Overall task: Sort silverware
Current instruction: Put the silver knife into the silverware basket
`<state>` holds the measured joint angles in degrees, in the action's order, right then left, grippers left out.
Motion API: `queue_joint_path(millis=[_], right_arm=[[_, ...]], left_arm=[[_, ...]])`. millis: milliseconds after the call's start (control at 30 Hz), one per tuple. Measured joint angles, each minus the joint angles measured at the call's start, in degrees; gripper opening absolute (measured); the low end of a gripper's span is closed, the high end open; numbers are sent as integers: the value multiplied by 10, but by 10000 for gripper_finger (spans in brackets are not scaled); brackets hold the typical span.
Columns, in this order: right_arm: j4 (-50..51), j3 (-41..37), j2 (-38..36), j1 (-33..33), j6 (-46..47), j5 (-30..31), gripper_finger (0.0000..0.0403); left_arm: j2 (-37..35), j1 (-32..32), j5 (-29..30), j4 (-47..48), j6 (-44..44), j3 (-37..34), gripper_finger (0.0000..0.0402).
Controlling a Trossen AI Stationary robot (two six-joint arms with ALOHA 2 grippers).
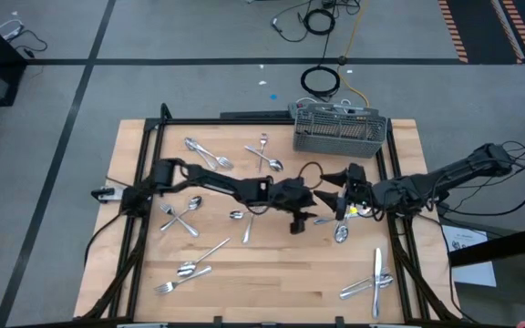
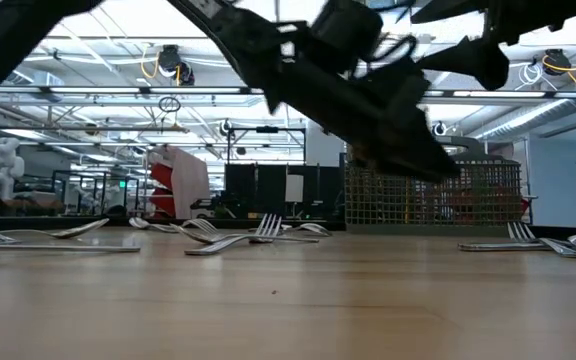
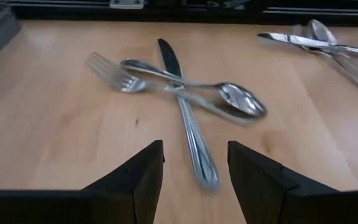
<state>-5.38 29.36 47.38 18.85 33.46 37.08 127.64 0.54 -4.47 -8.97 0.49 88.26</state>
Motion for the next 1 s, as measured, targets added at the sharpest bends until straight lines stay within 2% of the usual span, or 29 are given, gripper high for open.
queue_joint_path(millis=[167, 400, 533, 800, 1000], right_arm=[[47, 0, -22, 24, 44, -17, 313], [101, 0, -36, 42, 74, -39, 313], [120, 0, -38, 42, 80, -58, 313], [130, 0, -39, 42, 78, -62, 313], [131, 0, -40, 41, 77, -75, 313]], left_arm=[[66, 9, 10, -17, 0, 68, 187], [121, 34, 62, -24, -1, 87, 187], [135, 46, 86, -28, -5, 87, 187], [143, 46, 89, -23, -102, 89, 185], [143, 46, 103, -8, -105, 90, 149]])
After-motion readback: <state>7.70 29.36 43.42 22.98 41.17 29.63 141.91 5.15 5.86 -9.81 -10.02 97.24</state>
